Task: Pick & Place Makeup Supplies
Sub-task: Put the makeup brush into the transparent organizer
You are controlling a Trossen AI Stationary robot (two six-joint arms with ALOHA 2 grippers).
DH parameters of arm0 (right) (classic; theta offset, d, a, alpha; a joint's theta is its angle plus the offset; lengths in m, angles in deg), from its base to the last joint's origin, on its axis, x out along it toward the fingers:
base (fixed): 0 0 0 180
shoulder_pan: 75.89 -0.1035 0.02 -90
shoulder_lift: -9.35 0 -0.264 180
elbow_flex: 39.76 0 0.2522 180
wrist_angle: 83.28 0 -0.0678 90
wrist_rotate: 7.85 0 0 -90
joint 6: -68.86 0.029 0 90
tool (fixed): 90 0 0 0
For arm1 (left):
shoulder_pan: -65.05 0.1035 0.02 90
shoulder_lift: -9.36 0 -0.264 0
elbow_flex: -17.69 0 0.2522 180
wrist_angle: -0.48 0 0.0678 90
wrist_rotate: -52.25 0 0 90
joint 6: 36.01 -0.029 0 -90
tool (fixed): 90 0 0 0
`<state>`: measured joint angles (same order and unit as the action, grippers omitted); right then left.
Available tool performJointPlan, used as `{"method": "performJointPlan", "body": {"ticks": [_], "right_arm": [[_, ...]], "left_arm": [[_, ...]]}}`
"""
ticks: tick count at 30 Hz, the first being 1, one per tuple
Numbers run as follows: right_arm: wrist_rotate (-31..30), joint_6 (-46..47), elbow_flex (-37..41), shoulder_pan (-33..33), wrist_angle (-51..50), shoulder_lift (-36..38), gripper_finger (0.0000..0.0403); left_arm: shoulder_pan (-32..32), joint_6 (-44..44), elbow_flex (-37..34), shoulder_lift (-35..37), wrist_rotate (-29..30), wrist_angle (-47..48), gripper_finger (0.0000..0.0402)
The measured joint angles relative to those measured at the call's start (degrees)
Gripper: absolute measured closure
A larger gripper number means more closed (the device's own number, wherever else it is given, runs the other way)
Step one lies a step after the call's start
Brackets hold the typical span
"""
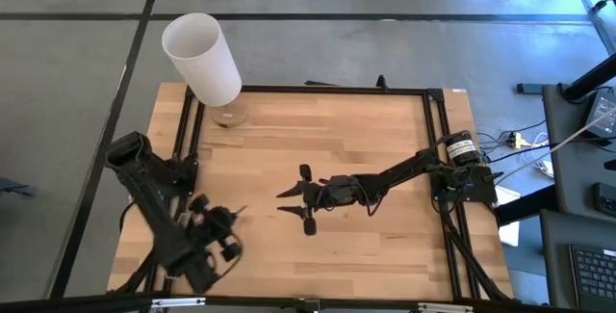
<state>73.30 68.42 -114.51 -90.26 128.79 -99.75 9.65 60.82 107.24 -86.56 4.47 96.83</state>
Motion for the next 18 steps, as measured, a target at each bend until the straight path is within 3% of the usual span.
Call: {"method": "performJointPlan", "body": {"ticks": [4,9,18], "right_arm": [[-0.2,-0.2,0.0,0.0,0.1,0.0,0.0250],[-0.2,-0.2,0.0,0.0,0.1,0.0,0.0250],[-0.2,0.3,0.0,0.0,0.1,0.1,0.0250]], "left_arm": [[-7.1,6.8,0.0,0.6,-6.6,5.8,0.0380],[-14.9,14.3,0.0,0.7,-5.9,7.1,0.0379],[-18.6,15.1,-2.5,-1.6,-7.3,4.7,0.0378]]}}
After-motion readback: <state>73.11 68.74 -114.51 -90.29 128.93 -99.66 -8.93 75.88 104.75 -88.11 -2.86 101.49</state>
